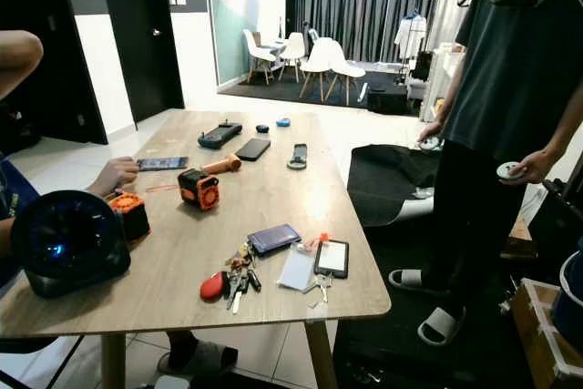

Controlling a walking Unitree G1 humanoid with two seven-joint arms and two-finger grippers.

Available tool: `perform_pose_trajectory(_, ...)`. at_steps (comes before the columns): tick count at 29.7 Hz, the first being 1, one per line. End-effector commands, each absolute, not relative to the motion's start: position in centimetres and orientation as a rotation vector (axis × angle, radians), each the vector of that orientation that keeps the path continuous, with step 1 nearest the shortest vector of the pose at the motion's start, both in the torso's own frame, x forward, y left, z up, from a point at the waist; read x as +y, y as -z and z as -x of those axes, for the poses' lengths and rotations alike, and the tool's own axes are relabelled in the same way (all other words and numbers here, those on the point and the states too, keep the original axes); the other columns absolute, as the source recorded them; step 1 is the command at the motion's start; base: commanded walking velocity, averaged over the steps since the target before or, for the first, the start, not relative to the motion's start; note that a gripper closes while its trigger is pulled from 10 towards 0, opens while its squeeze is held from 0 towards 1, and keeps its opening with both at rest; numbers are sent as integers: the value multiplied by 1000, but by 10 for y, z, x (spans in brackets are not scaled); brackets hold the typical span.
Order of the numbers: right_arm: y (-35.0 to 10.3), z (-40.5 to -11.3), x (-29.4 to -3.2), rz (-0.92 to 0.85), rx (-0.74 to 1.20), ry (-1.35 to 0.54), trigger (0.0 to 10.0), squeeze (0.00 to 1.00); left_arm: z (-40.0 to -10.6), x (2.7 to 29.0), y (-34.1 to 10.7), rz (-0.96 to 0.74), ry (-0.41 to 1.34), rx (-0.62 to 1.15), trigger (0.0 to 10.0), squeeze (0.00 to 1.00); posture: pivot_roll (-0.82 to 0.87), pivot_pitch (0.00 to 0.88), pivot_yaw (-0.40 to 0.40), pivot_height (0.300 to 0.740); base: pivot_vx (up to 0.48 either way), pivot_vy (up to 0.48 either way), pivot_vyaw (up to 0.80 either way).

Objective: Hang keys on a hook

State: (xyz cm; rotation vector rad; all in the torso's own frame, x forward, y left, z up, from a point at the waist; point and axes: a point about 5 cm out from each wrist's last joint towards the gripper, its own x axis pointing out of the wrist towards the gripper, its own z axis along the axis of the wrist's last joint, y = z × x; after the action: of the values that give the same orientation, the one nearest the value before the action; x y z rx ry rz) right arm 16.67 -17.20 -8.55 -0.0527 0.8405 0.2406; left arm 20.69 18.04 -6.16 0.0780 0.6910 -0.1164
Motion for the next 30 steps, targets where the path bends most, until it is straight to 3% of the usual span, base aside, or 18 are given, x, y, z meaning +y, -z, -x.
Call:
perform_pose_trajectory(1, 86, -166, -173, 41, 843, -223, 10000, 0, -208, 183, 61, -95, 122, 700, 10000, 0, 102, 0, -30, 740, 0, 0, 0)
perform_pose_trajectory(30, 84, -170, -177, 50, 837, -217, 10000, 0, -209, 181, 61, -83, 105, 700, 10000, 0, 90, 0, -33, 740, 0, 0, 0)
